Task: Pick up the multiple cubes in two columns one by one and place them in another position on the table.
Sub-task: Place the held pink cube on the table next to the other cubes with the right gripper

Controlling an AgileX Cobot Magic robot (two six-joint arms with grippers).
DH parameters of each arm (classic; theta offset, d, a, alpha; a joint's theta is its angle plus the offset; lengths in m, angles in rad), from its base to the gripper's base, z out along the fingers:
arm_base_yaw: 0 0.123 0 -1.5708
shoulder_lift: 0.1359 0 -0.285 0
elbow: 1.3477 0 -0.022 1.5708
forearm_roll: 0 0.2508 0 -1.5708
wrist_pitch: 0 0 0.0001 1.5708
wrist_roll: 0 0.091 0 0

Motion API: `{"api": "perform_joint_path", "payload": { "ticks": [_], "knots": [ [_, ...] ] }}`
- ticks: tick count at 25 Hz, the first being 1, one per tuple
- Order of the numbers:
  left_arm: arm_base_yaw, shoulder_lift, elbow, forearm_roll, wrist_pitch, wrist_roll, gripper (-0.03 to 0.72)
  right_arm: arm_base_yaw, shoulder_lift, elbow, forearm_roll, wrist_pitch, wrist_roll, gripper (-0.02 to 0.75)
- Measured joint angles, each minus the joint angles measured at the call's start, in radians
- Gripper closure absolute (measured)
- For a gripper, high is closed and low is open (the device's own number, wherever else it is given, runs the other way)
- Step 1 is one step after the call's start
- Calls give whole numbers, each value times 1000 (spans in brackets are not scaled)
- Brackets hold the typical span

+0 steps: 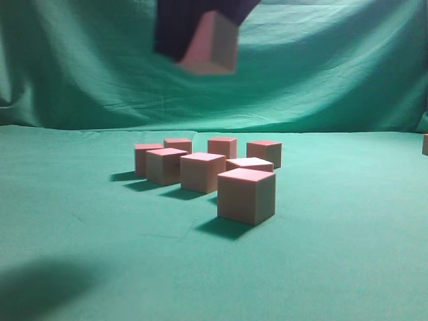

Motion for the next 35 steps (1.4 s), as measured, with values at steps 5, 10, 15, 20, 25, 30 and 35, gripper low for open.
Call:
{"api": "perform_joint_path", "payload": {
  "ticks": [5,10,15,20,25,30,35],
  "knots": [
    [0,0,0,0,0,0,688,105,0,83,2,-104,-38,477],
    [0,0,0,0,0,0,688,145,0,181,3,-226,-70,477],
    [0,0,0,0,0,0,688,145,0,262,-1,-359,-81,477],
    [0,0,0,0,0,0,688,145,35,265,-15,-393,-120,477],
    [0,0,0,0,0,0,688,145,81,268,-73,-405,-127,477],
    [0,0,0,0,0,0,688,145,82,268,-103,-410,-127,477],
    [0,0,0,0,0,0,688,145,83,268,-116,-422,-127,477]
  ]
}}
